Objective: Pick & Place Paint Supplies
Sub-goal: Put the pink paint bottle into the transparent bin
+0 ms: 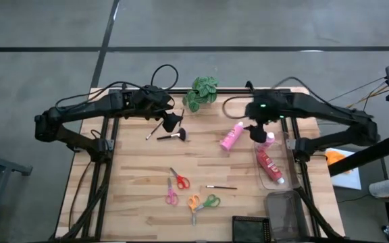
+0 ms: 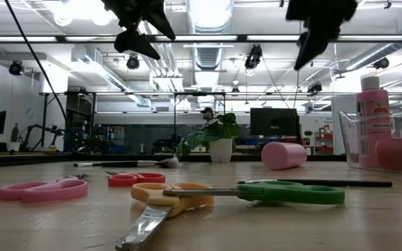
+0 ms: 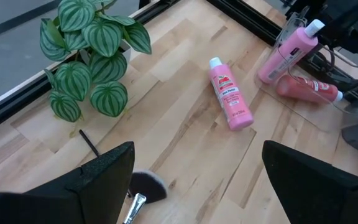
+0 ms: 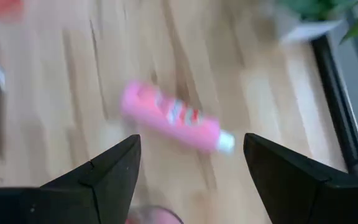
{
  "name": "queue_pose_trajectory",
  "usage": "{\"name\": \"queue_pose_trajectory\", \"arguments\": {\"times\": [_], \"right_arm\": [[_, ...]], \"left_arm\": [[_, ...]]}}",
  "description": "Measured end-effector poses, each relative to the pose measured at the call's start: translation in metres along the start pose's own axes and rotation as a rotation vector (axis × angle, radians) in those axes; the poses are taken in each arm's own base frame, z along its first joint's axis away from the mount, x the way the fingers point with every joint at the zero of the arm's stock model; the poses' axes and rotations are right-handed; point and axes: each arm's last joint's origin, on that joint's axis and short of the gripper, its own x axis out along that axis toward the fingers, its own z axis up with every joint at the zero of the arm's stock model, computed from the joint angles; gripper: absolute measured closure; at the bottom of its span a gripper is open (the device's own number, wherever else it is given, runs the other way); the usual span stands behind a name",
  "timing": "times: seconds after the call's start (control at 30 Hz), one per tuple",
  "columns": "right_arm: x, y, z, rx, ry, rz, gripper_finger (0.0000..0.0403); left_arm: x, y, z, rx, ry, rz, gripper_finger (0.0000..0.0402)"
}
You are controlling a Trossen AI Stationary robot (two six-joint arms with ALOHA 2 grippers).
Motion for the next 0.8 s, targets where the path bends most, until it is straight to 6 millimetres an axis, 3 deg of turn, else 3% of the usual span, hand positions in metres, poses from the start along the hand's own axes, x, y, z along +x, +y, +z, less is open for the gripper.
{"name": "queue_pose_trajectory", "arguments": {"times": [0.33,0.8], "right_arm": [[0.053,-0.01,0.044,-0.568,0.245,0.014,0.012],[0.134,-0.02,0.031,-0.701,0.526,0.192,0.012]], "left_arm": [[0.0,0.0,0.0,0.0,0.0,0.0,0.0045],[0.0,0.0,0.0,0.0,0.0,0.0,0.0045]]}}
